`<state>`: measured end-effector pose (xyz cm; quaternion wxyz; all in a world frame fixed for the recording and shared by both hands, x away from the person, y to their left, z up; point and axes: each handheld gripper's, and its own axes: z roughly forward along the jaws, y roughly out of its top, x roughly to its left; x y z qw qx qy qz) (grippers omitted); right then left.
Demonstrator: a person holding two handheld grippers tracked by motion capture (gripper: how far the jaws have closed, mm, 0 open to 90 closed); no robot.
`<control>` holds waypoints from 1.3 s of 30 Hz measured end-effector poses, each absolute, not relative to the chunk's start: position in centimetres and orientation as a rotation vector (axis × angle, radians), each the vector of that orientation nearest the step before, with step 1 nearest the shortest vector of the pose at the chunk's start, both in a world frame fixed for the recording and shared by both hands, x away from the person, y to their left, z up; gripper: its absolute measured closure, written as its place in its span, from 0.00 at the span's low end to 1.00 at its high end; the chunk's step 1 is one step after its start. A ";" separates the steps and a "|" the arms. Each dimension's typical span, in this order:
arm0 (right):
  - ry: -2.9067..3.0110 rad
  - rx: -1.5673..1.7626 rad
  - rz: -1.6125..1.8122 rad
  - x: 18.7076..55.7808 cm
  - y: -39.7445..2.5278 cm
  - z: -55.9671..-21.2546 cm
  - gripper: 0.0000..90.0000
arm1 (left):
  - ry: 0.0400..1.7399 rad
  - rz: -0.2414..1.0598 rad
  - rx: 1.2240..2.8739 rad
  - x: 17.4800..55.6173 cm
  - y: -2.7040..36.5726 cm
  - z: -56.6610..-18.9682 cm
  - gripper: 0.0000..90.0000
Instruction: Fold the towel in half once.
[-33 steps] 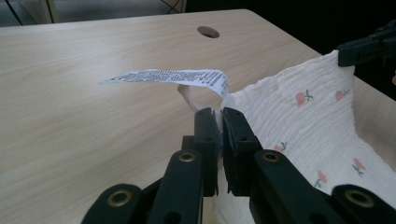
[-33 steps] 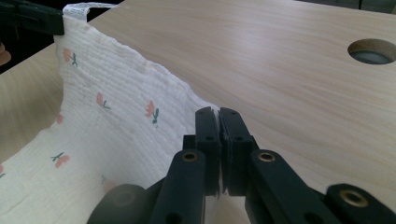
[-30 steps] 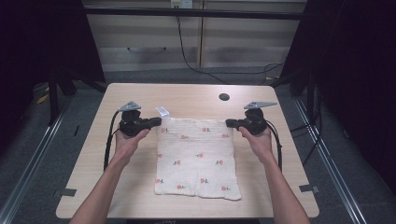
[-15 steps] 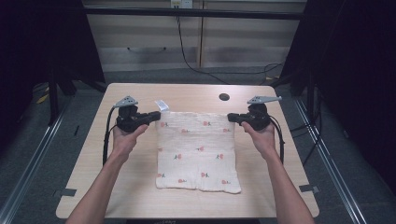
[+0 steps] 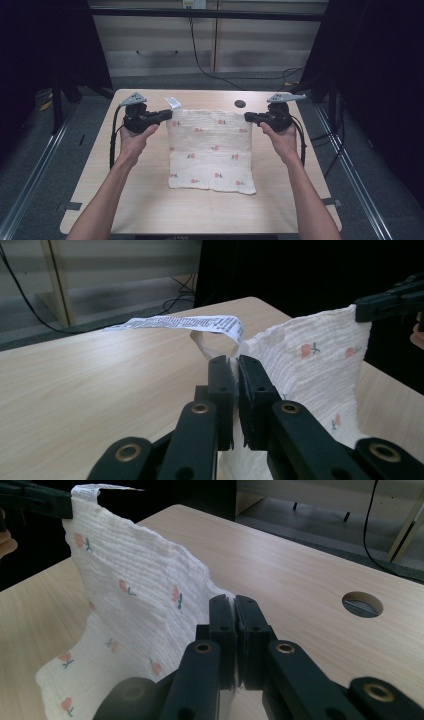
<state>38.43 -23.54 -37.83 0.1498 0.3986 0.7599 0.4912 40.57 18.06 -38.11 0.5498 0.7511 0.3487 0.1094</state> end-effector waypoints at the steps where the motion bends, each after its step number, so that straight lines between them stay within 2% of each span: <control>1: 2.183 1.144 1.412 38.4 -23.6 -37.9 0.98 | 0.816 0.255 1.784 40.4 17.9 -38.2 0.94; 12: 2.223 1.152 1.404 36.7 -24.1 -40.2 0.98 | 0.820 0.213 1.800 38.9 17.7 -41.3 0.94; 24: 2.247 1.096 1.438 33.5 -24.3 -40.9 0.98 | 0.775 0.217 1.828 36.2 17.9 -42.6 0.94; 33: 2.294 1.098 1.436 31.1 -24.6 -43.1 0.98 | 0.794 0.235 1.841 36.0 19.6 -43.5 0.94; 39: 2.335 1.093 1.400 29.7 -24.4 -44.5 0.98 | 0.769 0.234 1.885 34.8 19.4 -44.6 0.94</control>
